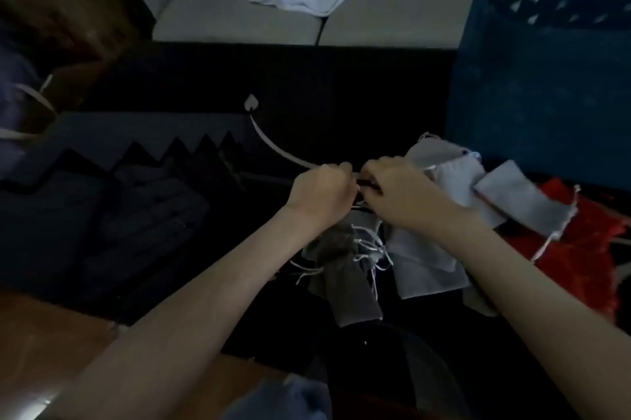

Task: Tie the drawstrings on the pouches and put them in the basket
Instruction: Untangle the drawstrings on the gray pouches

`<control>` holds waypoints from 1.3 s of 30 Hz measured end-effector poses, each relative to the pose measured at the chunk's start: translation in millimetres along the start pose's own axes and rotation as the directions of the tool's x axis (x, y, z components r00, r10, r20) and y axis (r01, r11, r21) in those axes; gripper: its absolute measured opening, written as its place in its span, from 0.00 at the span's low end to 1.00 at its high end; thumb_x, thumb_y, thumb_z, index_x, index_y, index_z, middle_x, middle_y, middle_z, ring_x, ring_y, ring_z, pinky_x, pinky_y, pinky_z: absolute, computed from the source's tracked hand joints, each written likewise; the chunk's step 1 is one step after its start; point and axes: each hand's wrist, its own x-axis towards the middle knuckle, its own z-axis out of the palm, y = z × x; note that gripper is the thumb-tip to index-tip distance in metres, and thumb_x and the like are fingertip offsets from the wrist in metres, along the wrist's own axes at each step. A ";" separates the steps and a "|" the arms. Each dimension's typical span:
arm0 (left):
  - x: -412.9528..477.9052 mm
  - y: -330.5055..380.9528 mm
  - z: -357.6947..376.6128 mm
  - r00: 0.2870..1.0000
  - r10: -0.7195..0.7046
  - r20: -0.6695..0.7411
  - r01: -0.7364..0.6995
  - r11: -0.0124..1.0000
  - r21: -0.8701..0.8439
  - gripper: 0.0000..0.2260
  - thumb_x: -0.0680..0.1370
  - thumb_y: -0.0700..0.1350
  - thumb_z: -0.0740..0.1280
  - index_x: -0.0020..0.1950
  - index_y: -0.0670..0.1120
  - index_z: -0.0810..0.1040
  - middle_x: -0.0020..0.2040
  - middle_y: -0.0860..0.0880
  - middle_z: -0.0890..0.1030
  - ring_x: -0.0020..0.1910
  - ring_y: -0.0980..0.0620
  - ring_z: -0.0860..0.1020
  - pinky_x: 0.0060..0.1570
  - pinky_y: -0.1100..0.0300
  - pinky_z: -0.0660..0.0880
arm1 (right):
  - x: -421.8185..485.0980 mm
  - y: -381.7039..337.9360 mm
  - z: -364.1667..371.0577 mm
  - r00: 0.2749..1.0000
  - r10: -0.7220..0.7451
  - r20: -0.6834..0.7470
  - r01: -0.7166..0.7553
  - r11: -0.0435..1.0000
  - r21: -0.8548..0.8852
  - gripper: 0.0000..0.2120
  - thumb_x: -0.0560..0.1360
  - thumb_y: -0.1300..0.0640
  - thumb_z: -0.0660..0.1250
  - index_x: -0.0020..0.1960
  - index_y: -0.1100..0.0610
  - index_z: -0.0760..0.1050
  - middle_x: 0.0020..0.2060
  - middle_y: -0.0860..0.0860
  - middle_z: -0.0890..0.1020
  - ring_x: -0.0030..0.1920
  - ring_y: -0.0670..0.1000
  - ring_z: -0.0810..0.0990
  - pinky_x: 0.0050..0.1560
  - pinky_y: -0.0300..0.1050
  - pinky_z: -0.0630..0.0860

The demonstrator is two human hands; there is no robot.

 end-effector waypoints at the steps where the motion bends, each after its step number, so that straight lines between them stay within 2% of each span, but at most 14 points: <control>1: 2.1 0.0 0.8 1.000 0.014 -0.008 -0.014 1.000 -0.017 0.09 0.82 0.45 0.56 0.46 0.42 0.71 0.44 0.43 0.79 0.41 0.42 0.79 0.33 0.56 0.68 | -0.2 2.2 0.9 1.000 -0.020 -0.007 0.019 0.999 -0.037 0.09 0.77 0.56 0.61 0.52 0.61 0.72 0.50 0.57 0.76 0.52 0.55 0.73 0.50 0.47 0.69; 5: 8.4 3.3 13.1 0.999 0.031 -0.042 -0.032 0.999 -0.030 0.09 0.81 0.46 0.56 0.43 0.45 0.66 0.38 0.46 0.73 0.37 0.45 0.73 0.33 0.56 0.64 | -9.4 16.8 12.4 0.989 -0.143 -0.026 0.136 0.970 -0.200 0.11 0.77 0.54 0.62 0.56 0.60 0.71 0.52 0.55 0.74 0.54 0.55 0.71 0.50 0.43 0.63; 7: 12.0 8.1 14.4 0.999 0.037 -0.009 -0.037 0.999 -0.017 0.09 0.81 0.46 0.56 0.43 0.45 0.68 0.38 0.48 0.71 0.36 0.47 0.70 0.32 0.56 0.62 | -14.3 20.7 14.2 0.986 -0.161 -0.032 0.152 0.968 -0.201 0.13 0.77 0.54 0.62 0.58 0.59 0.71 0.53 0.54 0.73 0.54 0.53 0.70 0.52 0.42 0.63; 14: 14.2 9.7 3.7 0.997 0.017 0.077 -0.014 0.999 -0.047 0.13 0.80 0.49 0.56 0.36 0.48 0.67 0.38 0.48 0.73 0.39 0.46 0.73 0.35 0.57 0.65 | -21.0 25.1 21.7 0.985 -0.134 -0.105 0.111 0.973 -0.202 0.15 0.79 0.53 0.60 0.62 0.58 0.71 0.55 0.54 0.73 0.56 0.53 0.70 0.53 0.42 0.62; 17: 9.9 10.0 -4.5 0.992 -0.008 0.123 0.020 0.995 -0.101 0.11 0.81 0.48 0.55 0.45 0.45 0.74 0.48 0.44 0.79 0.43 0.45 0.76 0.38 0.56 0.71 | -27.7 19.4 16.8 0.983 -0.128 -0.135 0.116 0.989 -0.096 0.16 0.77 0.53 0.60 0.63 0.56 0.72 0.60 0.53 0.75 0.60 0.56 0.71 0.60 0.49 0.66; 19: 5.9 11.7 -12.3 0.986 -0.053 0.158 0.075 0.988 -0.136 0.13 0.82 0.48 0.55 0.57 0.44 0.75 0.53 0.43 0.79 0.48 0.45 0.78 0.41 0.55 0.73 | -38.0 12.0 6.4 0.950 -0.136 -0.280 0.147 0.989 0.019 0.19 0.74 0.53 0.59 0.65 0.52 0.74 0.65 0.50 0.74 0.63 0.55 0.70 0.62 0.53 0.65; 20: 4.1 13.5 -16.0 0.983 -0.067 0.169 0.091 0.986 -0.137 0.14 0.82 0.48 0.54 0.59 0.43 0.74 0.54 0.43 0.78 0.49 0.45 0.78 0.41 0.55 0.72 | -43.0 11.0 0.1 0.922 -0.124 -0.366 0.156 0.986 0.058 0.20 0.74 0.54 0.58 0.65 0.50 0.73 0.66 0.48 0.73 0.64 0.54 0.69 0.61 0.52 0.64; 24: -10.2 29.1 -28.6 0.989 -0.041 0.142 0.068 0.979 -0.191 0.14 0.83 0.47 0.53 0.58 0.43 0.74 0.53 0.43 0.78 0.48 0.45 0.77 0.40 0.56 0.70 | -64.7 9.3 -16.6 0.883 0.001 -0.469 0.030 0.998 0.060 0.19 0.75 0.59 0.62 0.65 0.52 0.73 0.64 0.50 0.74 0.64 0.56 0.69 0.64 0.54 0.63; 27: -22.1 36.3 -29.0 0.990 0.000 0.144 0.034 0.972 -0.234 0.12 0.83 0.46 0.54 0.56 0.43 0.75 0.52 0.43 0.78 0.46 0.46 0.77 0.37 0.57 0.69 | -77.4 8.7 -11.0 0.919 0.101 -0.381 -0.048 0.988 0.145 0.18 0.75 0.65 0.63 0.65 0.59 0.73 0.61 0.56 0.76 0.63 0.55 0.70 0.64 0.44 0.62; 30: -37.1 32.3 -30.4 0.984 -0.021 0.176 0.053 0.983 -0.175 0.11 0.82 0.43 0.54 0.62 0.45 0.70 0.57 0.43 0.75 0.49 0.46 0.76 0.46 0.53 0.75 | -88.5 -4.3 1.9 0.940 0.095 -0.329 -0.027 0.978 0.206 0.15 0.75 0.67 0.63 0.61 0.61 0.76 0.57 0.58 0.79 0.59 0.55 0.75 0.58 0.39 0.66; 33: -52.3 24.1 -36.0 0.982 -0.068 0.176 0.096 0.983 -0.156 0.20 0.81 0.40 0.54 0.73 0.48 0.59 0.65 0.42 0.68 0.57 0.44 0.73 0.53 0.50 0.75 | -94.7 -22.5 14.8 0.973 0.084 -0.214 -0.034 0.973 0.229 0.13 0.78 0.60 0.63 0.61 0.57 0.77 0.54 0.53 0.80 0.53 0.51 0.77 0.51 0.34 0.67; 35: -64.6 21.1 -40.8 0.981 -0.107 0.162 0.134 0.976 -0.169 0.20 0.81 0.41 0.55 0.73 0.46 0.59 0.67 0.41 0.66 0.60 0.43 0.71 0.56 0.50 0.73 | -98.8 -33.5 23.2 0.986 0.031 -0.166 0.010 0.970 0.241 0.14 0.78 0.57 0.63 0.63 0.55 0.76 0.51 0.49 0.79 0.51 0.46 0.74 0.49 0.28 0.65; 36: -70.5 20.7 -42.9 0.978 -0.141 0.155 0.169 0.968 -0.186 0.19 0.81 0.42 0.56 0.72 0.44 0.60 0.67 0.41 0.65 0.61 0.43 0.69 0.58 0.50 0.72 | -100.4 -36.1 27.5 0.987 0.003 -0.161 0.038 0.968 0.249 0.15 0.78 0.55 0.63 0.64 0.54 0.75 0.52 0.49 0.78 0.52 0.46 0.73 0.51 0.27 0.65; 39: -85.8 14.2 -48.1 0.964 -0.243 0.107 0.263 0.932 -0.249 0.17 0.81 0.43 0.58 0.68 0.40 0.62 0.66 0.40 0.65 0.62 0.42 0.69 0.61 0.49 0.71 | -102.9 -39.5 39.1 0.985 0.009 -0.174 0.032 0.972 0.232 0.20 0.74 0.49 0.64 0.66 0.48 0.73 0.58 0.50 0.76 0.60 0.50 0.71 0.62 0.46 0.68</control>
